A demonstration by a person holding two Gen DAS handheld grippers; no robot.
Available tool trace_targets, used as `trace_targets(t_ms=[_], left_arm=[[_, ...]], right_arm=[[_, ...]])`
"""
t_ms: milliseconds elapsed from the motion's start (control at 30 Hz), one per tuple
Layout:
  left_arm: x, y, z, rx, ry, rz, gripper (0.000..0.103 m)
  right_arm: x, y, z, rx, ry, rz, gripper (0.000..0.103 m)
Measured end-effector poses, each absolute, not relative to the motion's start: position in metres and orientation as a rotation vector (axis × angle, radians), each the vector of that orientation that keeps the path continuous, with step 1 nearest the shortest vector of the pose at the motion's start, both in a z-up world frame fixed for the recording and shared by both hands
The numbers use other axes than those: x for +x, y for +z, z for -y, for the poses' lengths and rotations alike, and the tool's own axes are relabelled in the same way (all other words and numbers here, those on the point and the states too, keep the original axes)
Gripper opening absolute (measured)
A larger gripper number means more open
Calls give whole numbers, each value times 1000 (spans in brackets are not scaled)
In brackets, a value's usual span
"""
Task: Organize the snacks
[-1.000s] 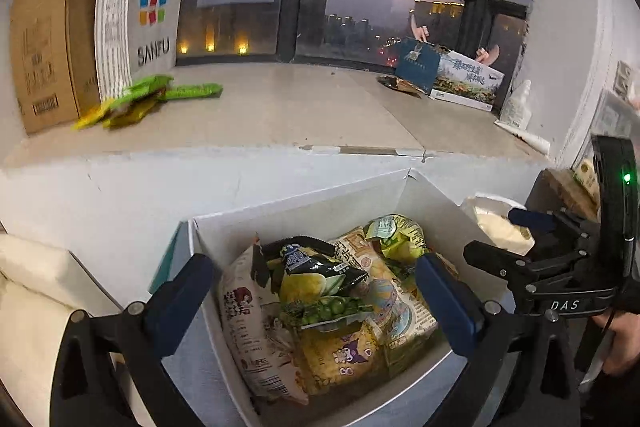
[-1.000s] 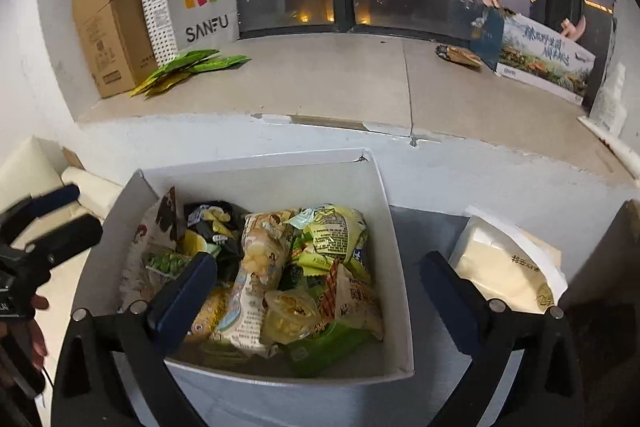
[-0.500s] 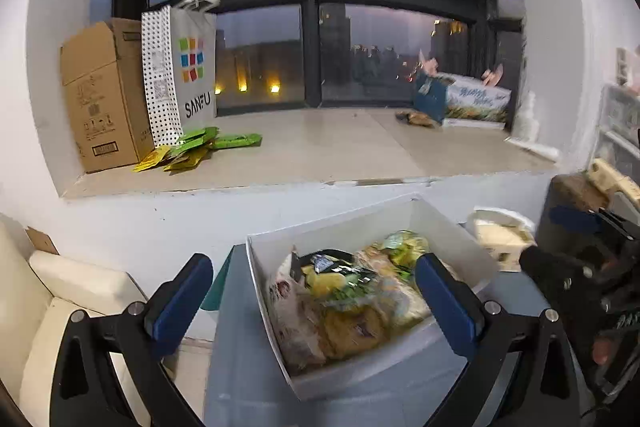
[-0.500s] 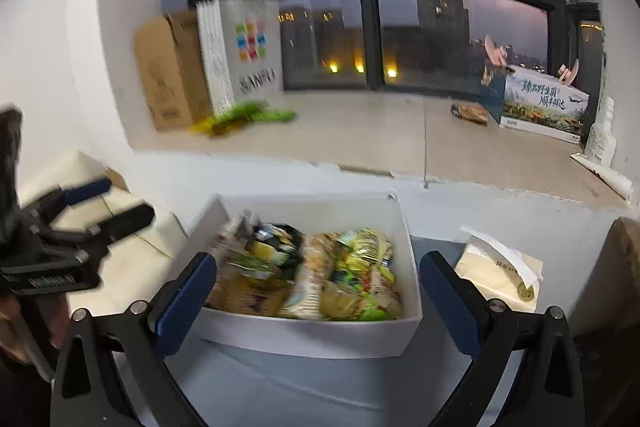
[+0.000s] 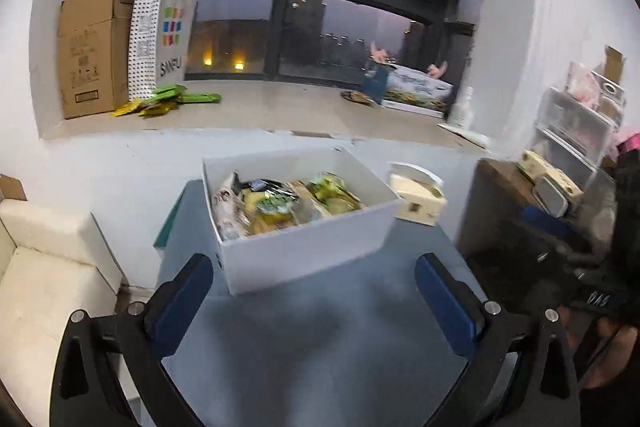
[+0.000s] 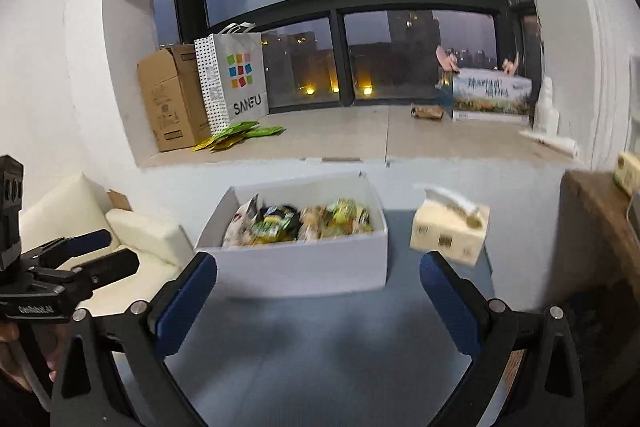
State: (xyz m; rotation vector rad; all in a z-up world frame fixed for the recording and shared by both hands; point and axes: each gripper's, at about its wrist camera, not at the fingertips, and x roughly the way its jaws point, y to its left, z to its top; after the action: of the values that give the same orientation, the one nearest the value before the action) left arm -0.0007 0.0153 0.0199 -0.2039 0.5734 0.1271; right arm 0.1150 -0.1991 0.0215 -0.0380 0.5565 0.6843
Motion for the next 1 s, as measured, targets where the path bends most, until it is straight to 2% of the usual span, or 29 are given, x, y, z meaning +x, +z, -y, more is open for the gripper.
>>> trace_targets(t_ms=[167, 1000], left_arm=[[-8, 20, 1, -168, 144, -585, 103], [-4, 16, 2, -159, 141, -597, 103]], right_arm=[[97, 10, 201, -69, 710, -604, 103], [94, 11, 201, -70, 707, -611, 103]])
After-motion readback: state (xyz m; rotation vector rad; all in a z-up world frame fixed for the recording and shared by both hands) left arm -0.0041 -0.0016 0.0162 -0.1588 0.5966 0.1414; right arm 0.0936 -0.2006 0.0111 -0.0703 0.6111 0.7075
